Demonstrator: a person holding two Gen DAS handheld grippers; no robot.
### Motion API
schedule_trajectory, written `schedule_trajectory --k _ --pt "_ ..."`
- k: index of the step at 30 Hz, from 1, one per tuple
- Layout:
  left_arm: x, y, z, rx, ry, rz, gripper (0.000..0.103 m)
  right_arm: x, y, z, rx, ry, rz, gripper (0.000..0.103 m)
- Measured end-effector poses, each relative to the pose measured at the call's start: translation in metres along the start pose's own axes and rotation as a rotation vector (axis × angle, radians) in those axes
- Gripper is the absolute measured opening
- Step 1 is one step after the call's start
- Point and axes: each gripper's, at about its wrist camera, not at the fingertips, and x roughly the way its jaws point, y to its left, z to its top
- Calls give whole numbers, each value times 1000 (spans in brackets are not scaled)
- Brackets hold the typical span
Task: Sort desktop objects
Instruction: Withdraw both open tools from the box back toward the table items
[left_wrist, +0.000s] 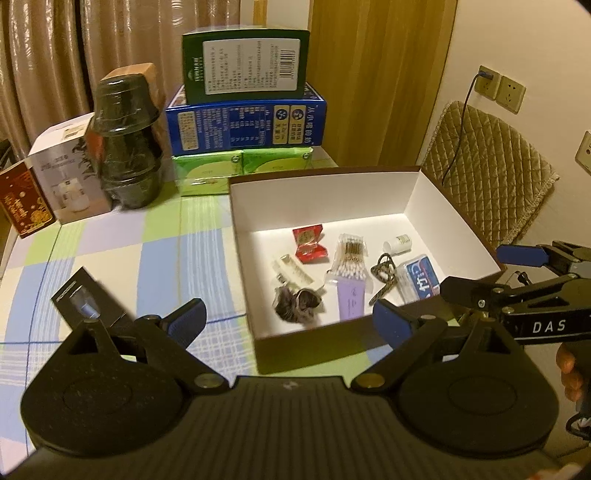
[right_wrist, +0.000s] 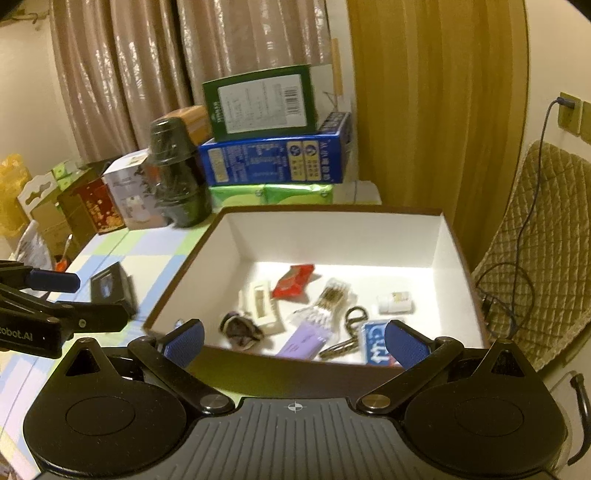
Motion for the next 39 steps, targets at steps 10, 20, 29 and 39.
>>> schedule_trajectory --k 10,20,29,39 --pt "-27 29 -32 0 8 15 95 -1 42 -22 -15 56 57 101" --pt "-40 62 -68 -27 80 22 95 6 85 -45 -44 127 102 101" --pt "-55 97 -89 -54 102 43 95 17 126 -60 -69 177 135 101" --pt "-72 141 -108 -106 101 88 95 37 177 -66 -117 218 186 101"
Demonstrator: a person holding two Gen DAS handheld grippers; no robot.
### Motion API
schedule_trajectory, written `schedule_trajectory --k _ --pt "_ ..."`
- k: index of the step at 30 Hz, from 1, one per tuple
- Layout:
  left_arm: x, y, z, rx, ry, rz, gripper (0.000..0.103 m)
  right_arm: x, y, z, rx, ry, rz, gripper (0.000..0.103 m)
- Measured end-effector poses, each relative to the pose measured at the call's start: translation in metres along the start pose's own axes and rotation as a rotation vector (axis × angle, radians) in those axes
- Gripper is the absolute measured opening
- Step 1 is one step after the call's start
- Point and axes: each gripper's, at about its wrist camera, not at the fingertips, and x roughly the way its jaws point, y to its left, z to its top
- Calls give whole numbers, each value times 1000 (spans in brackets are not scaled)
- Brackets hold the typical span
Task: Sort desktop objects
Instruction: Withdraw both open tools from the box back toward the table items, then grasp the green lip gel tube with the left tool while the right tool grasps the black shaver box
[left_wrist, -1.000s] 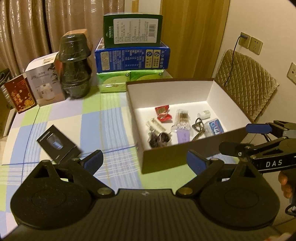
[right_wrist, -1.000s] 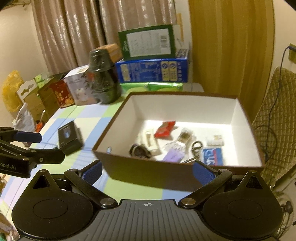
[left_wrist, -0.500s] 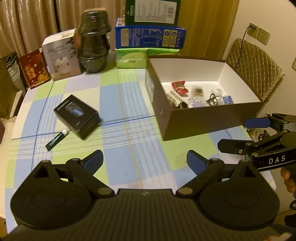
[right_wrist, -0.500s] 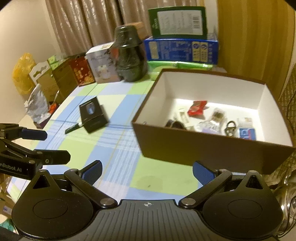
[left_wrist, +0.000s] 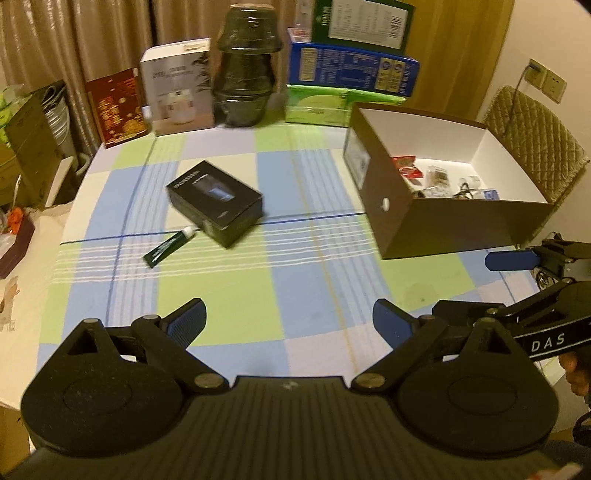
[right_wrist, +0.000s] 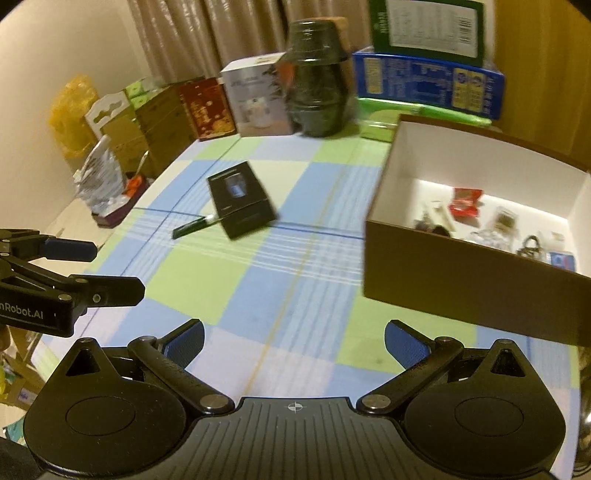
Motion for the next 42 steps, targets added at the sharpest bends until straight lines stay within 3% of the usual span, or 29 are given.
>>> schedule_trajectory --k 21,31,42 --pt "18 91 -6 -58 8 113 94 76 64 31 -76 5 54 101" --pt "68 125 13 -26 22 177 92 128 78 59 -122 -20 51 101" --pt "123 147 36 6 59 154 90 181 72 87 -143 -16 26 101"
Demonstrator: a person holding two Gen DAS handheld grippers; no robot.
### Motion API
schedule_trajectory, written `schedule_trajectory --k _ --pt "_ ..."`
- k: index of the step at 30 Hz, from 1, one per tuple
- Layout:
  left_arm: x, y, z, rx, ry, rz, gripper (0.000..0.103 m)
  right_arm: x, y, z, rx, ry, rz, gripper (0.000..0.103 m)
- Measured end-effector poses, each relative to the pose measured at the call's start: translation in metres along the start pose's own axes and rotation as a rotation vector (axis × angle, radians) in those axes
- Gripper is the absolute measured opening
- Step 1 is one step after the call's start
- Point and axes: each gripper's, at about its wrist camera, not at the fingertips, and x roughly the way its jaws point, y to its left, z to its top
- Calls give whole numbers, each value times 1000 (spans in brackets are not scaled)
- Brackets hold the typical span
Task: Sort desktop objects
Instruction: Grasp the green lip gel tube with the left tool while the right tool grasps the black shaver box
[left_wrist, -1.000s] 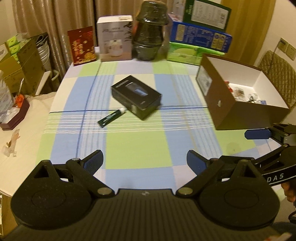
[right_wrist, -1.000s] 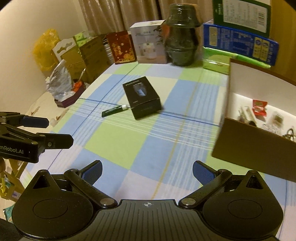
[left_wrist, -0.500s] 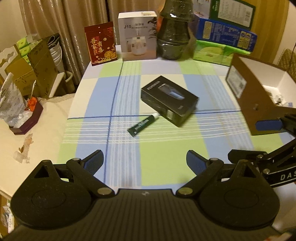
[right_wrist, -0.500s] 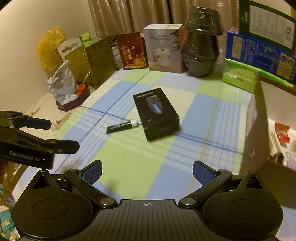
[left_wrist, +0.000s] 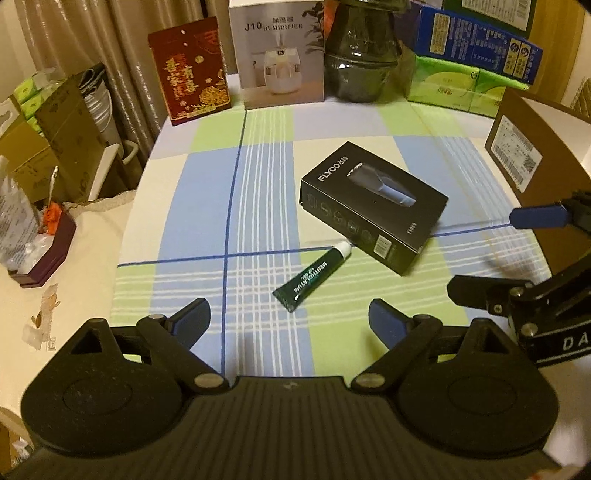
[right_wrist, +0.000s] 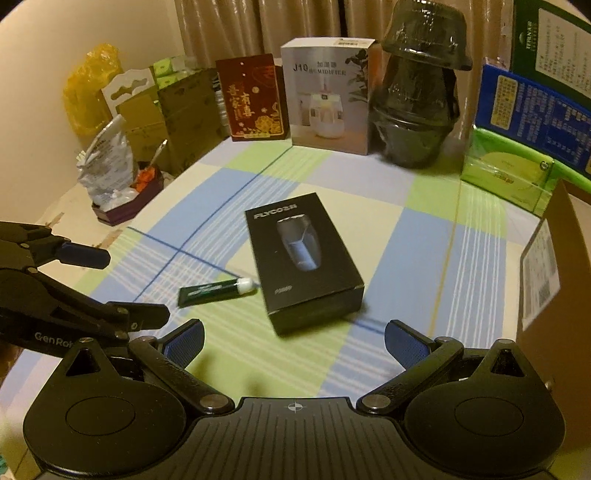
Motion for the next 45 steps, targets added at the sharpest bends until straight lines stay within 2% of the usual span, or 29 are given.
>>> schedule_trajectory --k 6,21,23,24,27,30,36,39,42,45 --pt "24 2 9 13 19 -21 89 25 -9 9 -33 8 -6 101" --pt "68 17 18 18 83 -3 86 80 -14 26 -127 37 12 101" --pt "71 19 18 23 88 -4 85 83 -13 26 -138 43 16 93" --pt "73 20 18 27 89 -6 85 84 -12 26 -146 47 12 80" --pt "77 19 19 42 89 -15 85 86 -11 23 -150 51 11 79" --pt "80 16 21 64 86 -25 81 83 -14 21 -106 49 -31 78" --pt "87 6 25 120 79 -68 73 69 -31 15 108 68 -208 78" --pt "92 0 28 142 71 -90 71 59 -37 7 177 75 -225 79" --pt "95 -7 32 164 64 -113 65 49 -35 -3 183 77 -233 79" --pt "95 -10 33 172 58 -150 45 42 -34 -9 189 84 -229 78"
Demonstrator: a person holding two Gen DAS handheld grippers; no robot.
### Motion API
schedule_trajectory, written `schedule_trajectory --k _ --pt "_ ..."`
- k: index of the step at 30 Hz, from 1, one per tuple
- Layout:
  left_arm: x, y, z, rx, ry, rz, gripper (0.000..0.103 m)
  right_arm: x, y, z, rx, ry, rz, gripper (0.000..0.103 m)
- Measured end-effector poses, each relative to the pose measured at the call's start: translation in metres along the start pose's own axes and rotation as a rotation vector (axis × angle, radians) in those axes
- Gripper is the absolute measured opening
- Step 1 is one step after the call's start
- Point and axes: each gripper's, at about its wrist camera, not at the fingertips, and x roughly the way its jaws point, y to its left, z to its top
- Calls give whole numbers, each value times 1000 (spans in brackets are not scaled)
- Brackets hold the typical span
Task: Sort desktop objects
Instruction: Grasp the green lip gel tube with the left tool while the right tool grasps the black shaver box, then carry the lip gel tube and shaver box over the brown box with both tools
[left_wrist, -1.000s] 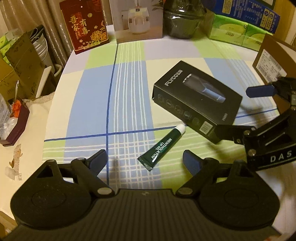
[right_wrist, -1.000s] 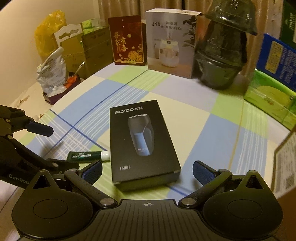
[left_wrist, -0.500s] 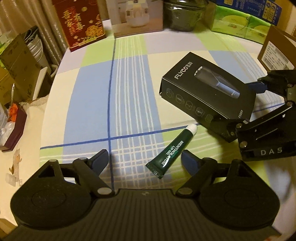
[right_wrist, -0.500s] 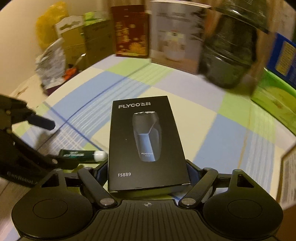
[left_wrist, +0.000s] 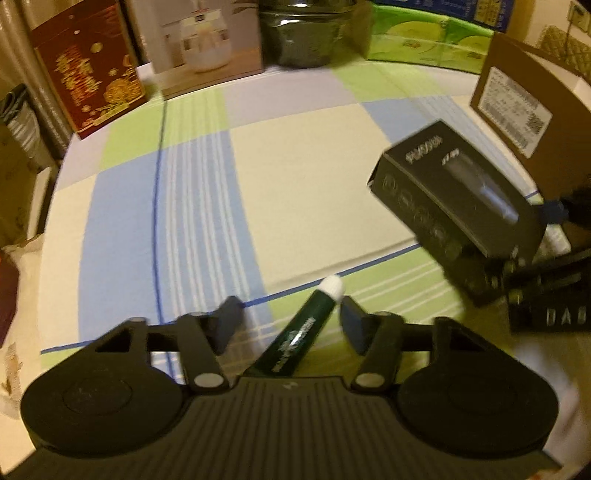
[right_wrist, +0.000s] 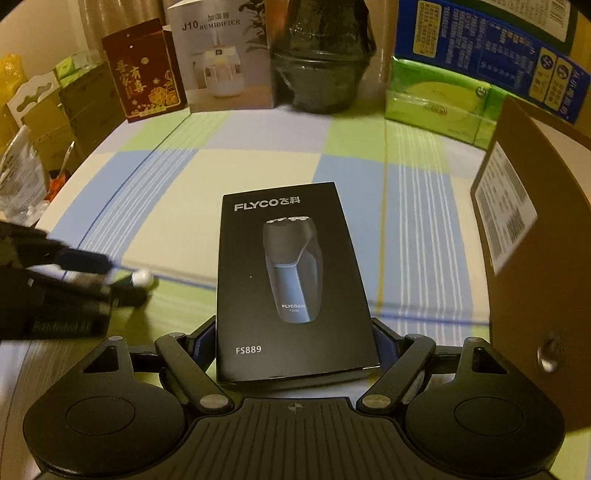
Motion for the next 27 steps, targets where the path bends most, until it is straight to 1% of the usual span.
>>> schedule_trajectory --k 2,3,5,10,16,23,27 --pt "-1 -3 0 -3 -1 -23 28 -5 0 -5 -7 6 7 78" --pt "-2 -5 -1 2 -3 -26 25 -5 0 -6 -8 10 14 78" --pt "-4 -8 -4 7 -2 -26 15 -11 -1 -11 -20 19 26 78" --pt "-14 -13 -15 -37 20 -20 14 -25 -6 -29 -40 35 46 78" --pt "-35 -24 -44 -94 41 -34 13 -47 -15 -57 -82 58 71 78" --pt "-63 -57 -81 -125 67 -79 13 -77 -31 -91 -108 93 88 78" --pt "-73 -80 -96 -130 83 -102 13 -93 -43 -109 -113 112 89 78"
